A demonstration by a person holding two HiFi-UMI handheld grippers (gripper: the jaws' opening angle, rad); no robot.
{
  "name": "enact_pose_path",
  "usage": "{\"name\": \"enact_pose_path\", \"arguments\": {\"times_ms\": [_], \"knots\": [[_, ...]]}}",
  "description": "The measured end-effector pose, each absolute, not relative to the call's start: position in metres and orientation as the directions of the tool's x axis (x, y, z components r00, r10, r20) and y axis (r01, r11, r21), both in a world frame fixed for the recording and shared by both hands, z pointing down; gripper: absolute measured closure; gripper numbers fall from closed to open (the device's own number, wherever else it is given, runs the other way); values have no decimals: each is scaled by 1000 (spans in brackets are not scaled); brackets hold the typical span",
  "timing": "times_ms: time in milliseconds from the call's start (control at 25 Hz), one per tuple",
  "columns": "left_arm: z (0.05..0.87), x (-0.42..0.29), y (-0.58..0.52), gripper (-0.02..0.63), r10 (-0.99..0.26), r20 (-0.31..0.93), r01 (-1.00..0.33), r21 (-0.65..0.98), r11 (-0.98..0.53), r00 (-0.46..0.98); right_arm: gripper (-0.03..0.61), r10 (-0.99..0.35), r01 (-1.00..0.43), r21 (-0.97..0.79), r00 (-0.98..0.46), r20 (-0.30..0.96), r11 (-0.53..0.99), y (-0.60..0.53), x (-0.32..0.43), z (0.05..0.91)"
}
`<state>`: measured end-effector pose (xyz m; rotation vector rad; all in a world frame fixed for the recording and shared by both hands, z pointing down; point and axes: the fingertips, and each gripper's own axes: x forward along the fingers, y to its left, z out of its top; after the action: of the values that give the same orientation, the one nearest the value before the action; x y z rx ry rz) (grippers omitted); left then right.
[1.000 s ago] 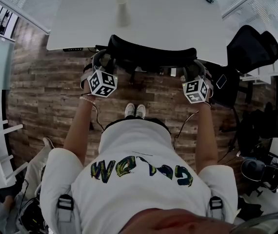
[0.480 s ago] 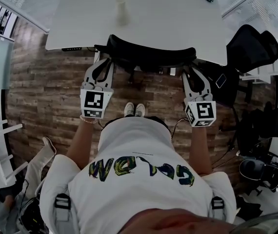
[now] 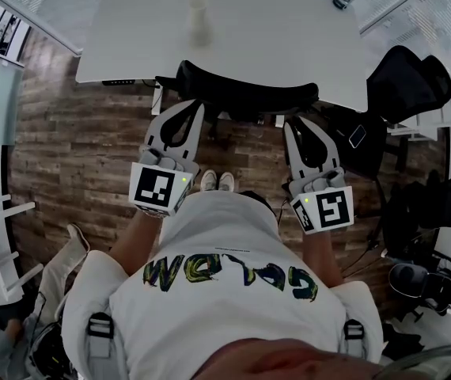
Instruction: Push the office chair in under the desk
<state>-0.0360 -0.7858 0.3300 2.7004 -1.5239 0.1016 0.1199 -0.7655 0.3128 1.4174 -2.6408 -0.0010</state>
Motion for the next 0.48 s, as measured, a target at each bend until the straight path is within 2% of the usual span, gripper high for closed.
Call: {"name": "enact_pose_path", "arguments": {"times_ms": [480], "knots": [[305,-23,-786,603,-860,20,-860,32,-509,510,548,-833,-828,94,-545,97,553,-770,104,293]]}}
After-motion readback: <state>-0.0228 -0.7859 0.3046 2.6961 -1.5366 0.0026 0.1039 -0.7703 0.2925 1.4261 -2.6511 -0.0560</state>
